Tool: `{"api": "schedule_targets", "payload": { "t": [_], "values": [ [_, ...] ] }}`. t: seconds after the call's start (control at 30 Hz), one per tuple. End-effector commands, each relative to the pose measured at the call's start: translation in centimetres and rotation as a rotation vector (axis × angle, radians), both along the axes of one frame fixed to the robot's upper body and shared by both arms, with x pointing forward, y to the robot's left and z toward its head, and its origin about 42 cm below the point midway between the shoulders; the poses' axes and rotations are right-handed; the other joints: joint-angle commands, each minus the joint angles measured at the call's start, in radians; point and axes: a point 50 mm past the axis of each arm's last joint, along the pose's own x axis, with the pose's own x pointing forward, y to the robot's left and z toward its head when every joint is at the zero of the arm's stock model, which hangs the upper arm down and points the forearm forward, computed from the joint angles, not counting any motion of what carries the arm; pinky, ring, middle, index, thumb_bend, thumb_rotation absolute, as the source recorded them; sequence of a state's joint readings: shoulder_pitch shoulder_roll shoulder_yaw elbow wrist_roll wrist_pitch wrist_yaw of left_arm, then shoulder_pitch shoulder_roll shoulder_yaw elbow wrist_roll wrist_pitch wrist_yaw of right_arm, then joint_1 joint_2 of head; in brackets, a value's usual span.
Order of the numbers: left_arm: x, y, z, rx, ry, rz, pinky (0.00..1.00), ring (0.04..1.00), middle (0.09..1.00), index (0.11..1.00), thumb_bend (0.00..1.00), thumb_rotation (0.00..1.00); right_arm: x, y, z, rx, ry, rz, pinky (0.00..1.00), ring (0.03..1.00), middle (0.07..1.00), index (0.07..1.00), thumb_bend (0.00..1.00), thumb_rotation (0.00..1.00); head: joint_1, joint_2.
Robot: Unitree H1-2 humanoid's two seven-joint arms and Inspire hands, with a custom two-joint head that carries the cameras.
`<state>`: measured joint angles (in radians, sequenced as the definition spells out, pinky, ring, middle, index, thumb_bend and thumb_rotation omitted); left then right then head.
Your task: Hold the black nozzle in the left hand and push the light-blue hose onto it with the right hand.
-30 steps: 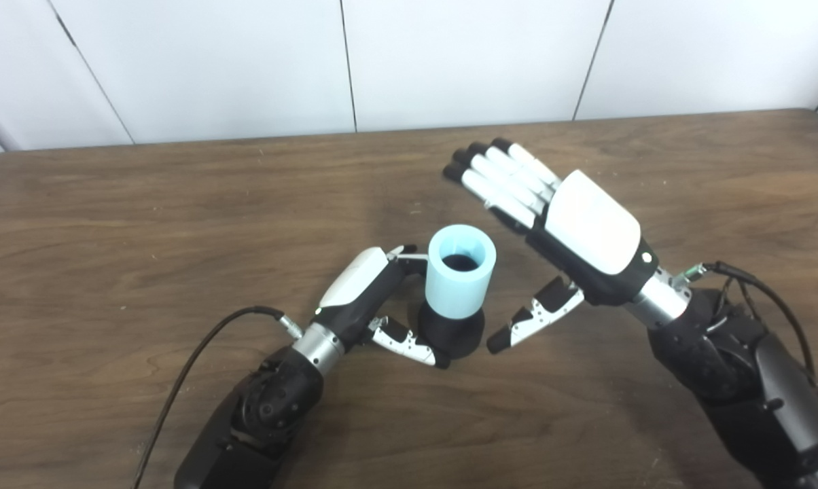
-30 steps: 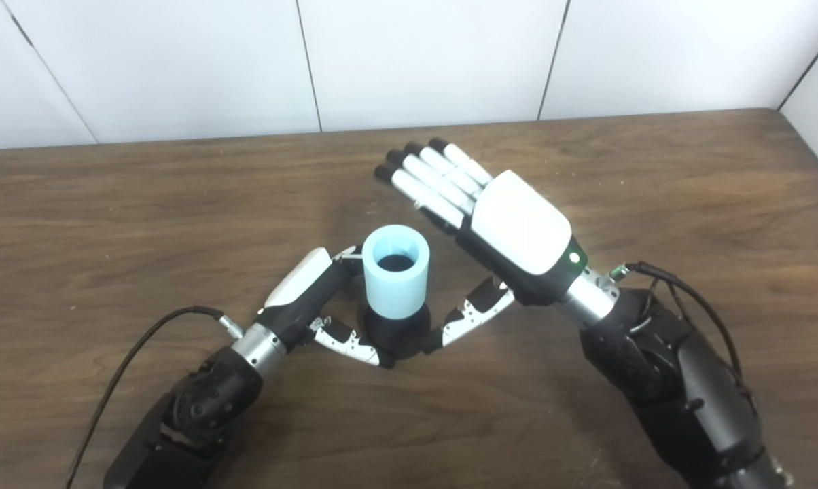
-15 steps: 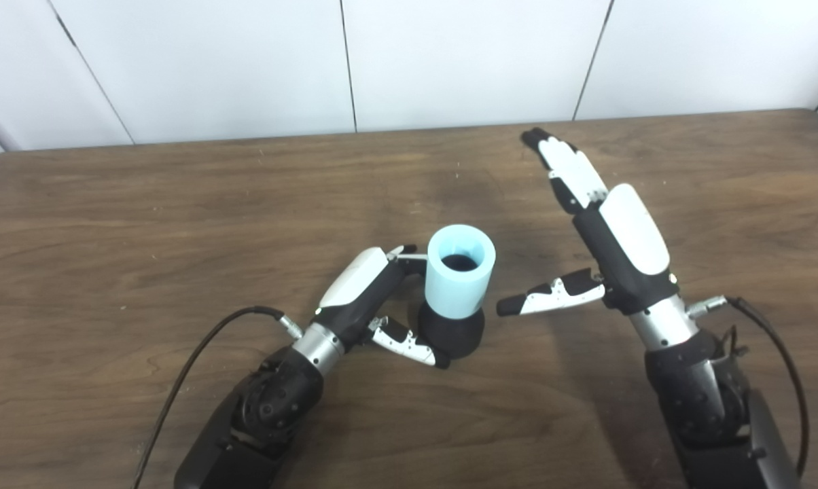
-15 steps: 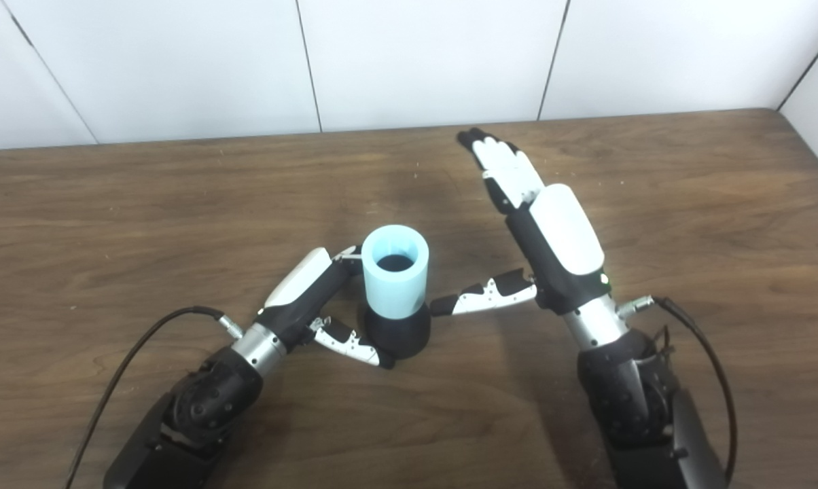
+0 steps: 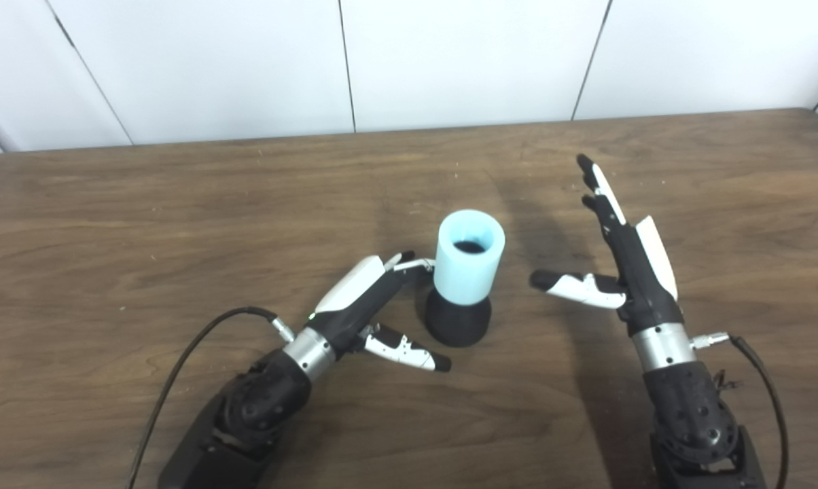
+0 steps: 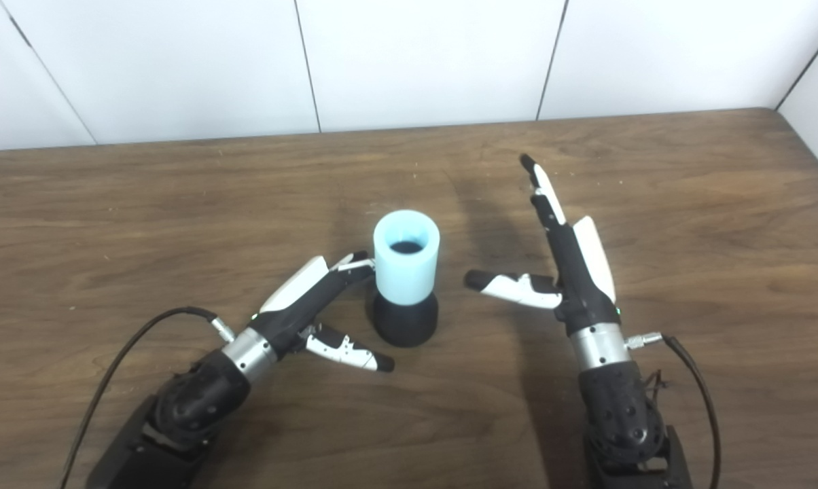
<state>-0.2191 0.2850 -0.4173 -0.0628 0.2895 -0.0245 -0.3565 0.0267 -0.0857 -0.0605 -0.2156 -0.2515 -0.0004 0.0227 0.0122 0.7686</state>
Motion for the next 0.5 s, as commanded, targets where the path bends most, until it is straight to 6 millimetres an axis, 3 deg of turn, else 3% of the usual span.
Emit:
{"api": "schedule_targets", "payload": {
  "t": [0.0, 0.07, 0.2, 0.33, 0.47],
  "values": [
    [0.5, 2.0, 0.3, -0.001, 0.014, 0.01, 1.0, 0.95, 0.928, 0.837, 1.0, 0.33, 0.4, 0.0, 1.0, 0.082, -0.044, 0.01, 0.92, 1.0, 1.0, 1.0, 0.89, 0.67, 0.001, 0.0],
    [0.8, 3.6, 1.1, -0.058, -0.013, 0.089, 1.0, 0.956, 0.94, 0.859, 1.0, 0.35, 0.6, 0.0, 0.7, 0.191, -0.023, 0.026, 0.92, 1.0, 1.0, 1.0, 0.89, 0.67, 0.005, -0.007],
    [0.9, 5.4, 1.6, -0.137, -0.069, 0.195, 1.0, 0.96, 0.947, 0.893, 0.99, 0.5, 0.7, 0.1, 0.4, 0.315, -0.014, 0.055, 0.92, 1.0, 1.0, 1.0, 0.85, 0.65, 0.009, -0.013],
    [0.8, 6.1, 2.0, -0.182, -0.089, 0.243, 1.0, 0.957, 0.954, 0.906, 0.99, 0.58, 0.8, 0.0, 0.1, 0.325, -0.019, 0.065, 0.92, 1.0, 1.0, 1.0, 0.83, 0.65, 0.015, -0.017],
    [0.3, 6.7, 3.3, -0.242, -0.086, 0.286, 1.0, 0.969, 0.964, 0.917, 0.99, 0.59, 0.9, -0.1, 0.0, 0.299, -0.03, 0.066, 0.91, 0.997, 1.0, 1.0, 0.83, 0.65, 0.031, -0.017]
  ]
}}
